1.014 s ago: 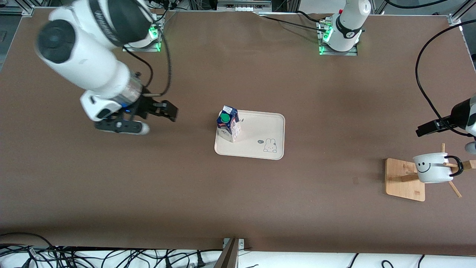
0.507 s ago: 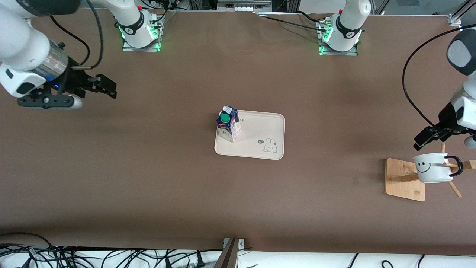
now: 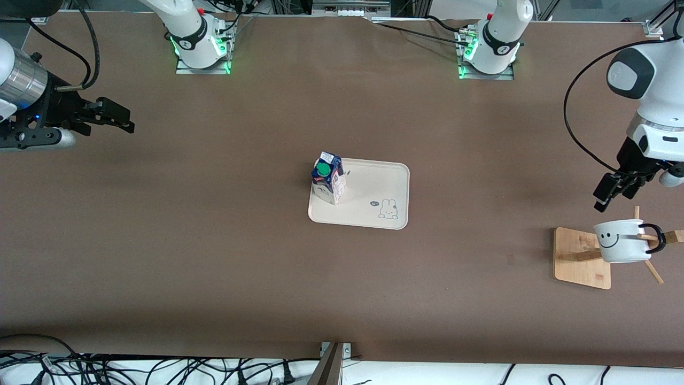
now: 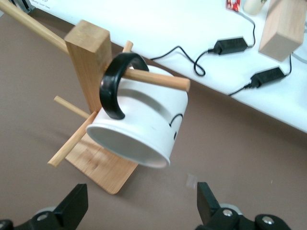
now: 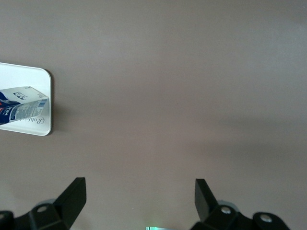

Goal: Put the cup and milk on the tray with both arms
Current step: 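Withdraw the right gripper while the left gripper reaches the white mug, then grasp the mug rim with the left gripper and lift it off the stand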

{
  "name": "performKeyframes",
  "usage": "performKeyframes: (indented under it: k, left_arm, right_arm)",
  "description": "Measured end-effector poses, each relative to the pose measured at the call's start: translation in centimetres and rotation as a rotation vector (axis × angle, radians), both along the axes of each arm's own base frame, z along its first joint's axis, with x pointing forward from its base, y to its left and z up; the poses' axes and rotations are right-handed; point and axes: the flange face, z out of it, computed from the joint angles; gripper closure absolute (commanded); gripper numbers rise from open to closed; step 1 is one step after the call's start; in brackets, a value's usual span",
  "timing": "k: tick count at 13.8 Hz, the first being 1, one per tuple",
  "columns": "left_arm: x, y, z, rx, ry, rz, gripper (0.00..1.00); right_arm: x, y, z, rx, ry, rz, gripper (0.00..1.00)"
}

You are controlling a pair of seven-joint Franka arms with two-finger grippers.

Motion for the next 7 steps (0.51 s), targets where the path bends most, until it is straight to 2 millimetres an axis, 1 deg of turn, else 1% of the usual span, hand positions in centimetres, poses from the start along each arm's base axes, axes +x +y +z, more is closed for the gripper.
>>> performKeyframes:
  k: [2, 4, 5, 6, 7]
  left_arm:
    - [1.1, 0.0, -1.5, -0.044, -0.053, 0.048, 0.00]
    - [3.1, -0.2, -2.0, -0.058, -0.075, 0.058, 0.00]
    - [4.0, -0.4, -2.0, -0.060, -0.082, 0.054, 0.10]
    - [4.6, -0.7, -2.0, -0.066, -0.086, 0.053, 0.13]
    - [4.8, -0.7, -2.1, -0.074, -0.088, 0.058, 0.22]
  right_arm:
    - [-0.1, 0.5, 0.2, -0.003, -0.006, 0.011, 0.00]
    - [0.1, 0.7, 0.4, -0.014, -0.027, 0.021, 0.00]
    - [0.3, 0.6, 0.5, -0.026, -0.044, 0.025, 0.00]
    - [0.3, 0.6, 0.5, -0.030, -0.051, 0.027, 0.00]
    - [0.3, 0.6, 0.6, -0.031, -0.053, 0.030, 0.00]
